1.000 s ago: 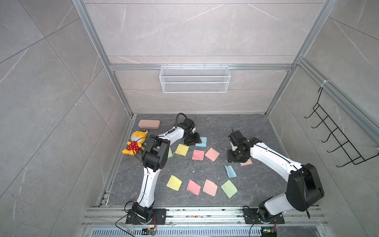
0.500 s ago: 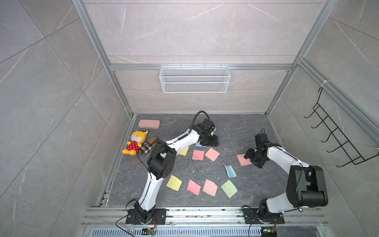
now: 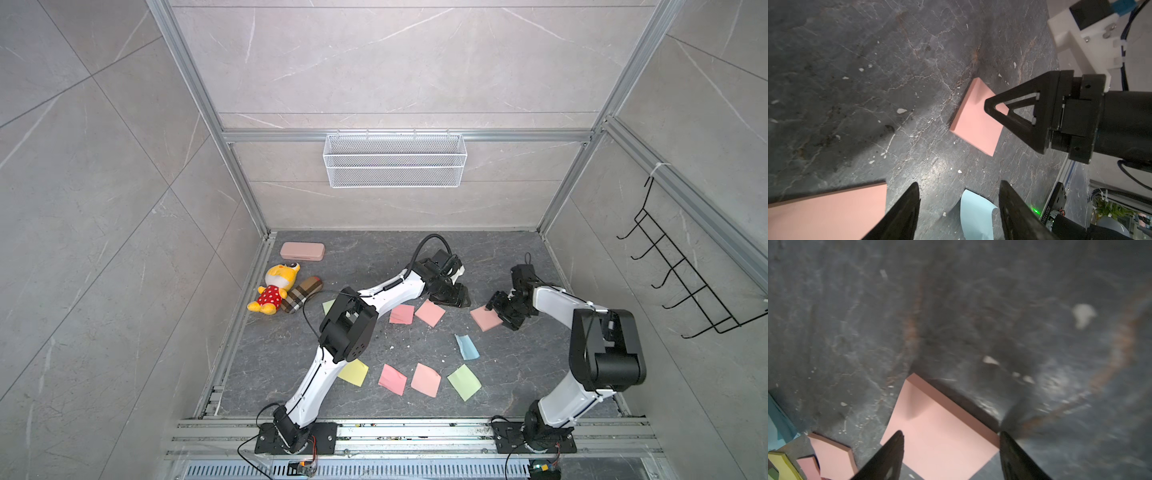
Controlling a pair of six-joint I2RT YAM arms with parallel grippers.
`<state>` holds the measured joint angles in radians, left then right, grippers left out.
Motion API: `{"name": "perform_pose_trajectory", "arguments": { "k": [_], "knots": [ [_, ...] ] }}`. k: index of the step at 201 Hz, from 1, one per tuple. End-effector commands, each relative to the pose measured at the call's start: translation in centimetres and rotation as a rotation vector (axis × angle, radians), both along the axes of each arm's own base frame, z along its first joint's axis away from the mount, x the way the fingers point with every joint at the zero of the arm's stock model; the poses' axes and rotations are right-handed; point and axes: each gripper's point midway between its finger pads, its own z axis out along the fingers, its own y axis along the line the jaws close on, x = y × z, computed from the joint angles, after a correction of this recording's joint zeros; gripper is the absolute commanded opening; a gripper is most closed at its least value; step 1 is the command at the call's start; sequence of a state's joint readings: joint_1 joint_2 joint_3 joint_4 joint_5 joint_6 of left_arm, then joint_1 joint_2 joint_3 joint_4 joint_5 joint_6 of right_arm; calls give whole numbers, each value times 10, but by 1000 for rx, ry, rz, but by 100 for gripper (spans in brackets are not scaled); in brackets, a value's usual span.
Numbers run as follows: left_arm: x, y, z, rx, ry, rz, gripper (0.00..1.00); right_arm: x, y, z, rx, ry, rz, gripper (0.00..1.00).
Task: Tear off pages from different memo pads
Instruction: Move the memo pad to the center of the board, then pick up the memo pad from the center of the board.
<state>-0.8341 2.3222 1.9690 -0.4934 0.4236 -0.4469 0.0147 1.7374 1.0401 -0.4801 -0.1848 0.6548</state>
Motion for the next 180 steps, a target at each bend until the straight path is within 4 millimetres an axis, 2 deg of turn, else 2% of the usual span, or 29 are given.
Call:
{"name": "perform_pose_trajectory", "arguments": {
  "k": [1,6,16,31,42,69,95,116,134,162,180],
  "knots": [
    [6,-4,6,-21,-21,-18,62,30,29,17,-16,-60,92,72],
    [9,-2,-5,-5,-14,-11,62,33,30,20,-35,-65,105,72],
    [15,1,-11,13,-22,1,61,35,30,27,-60,-78,120,72],
    [23,5,-20,32,-19,11,60,28,28,32,-77,-76,144,72],
    [26,3,-25,38,-14,5,59,18,27,30,-74,-58,165,72],
    [30,-1,-39,63,0,-1,58,-8,41,17,24,-17,196,69],
    [33,0,-54,96,15,2,57,-17,47,10,70,-16,184,67],
    [32,-1,-63,101,26,-2,55,-14,55,0,117,-4,185,62],
    [25,-3,-67,89,65,-10,49,-11,58,-4,138,-12,181,59],
    [17,-4,-65,54,91,-14,37,2,70,12,198,-113,217,53],
    [15,-3,-64,48,90,-13,33,8,80,26,254,-173,240,49]
  ]
}}
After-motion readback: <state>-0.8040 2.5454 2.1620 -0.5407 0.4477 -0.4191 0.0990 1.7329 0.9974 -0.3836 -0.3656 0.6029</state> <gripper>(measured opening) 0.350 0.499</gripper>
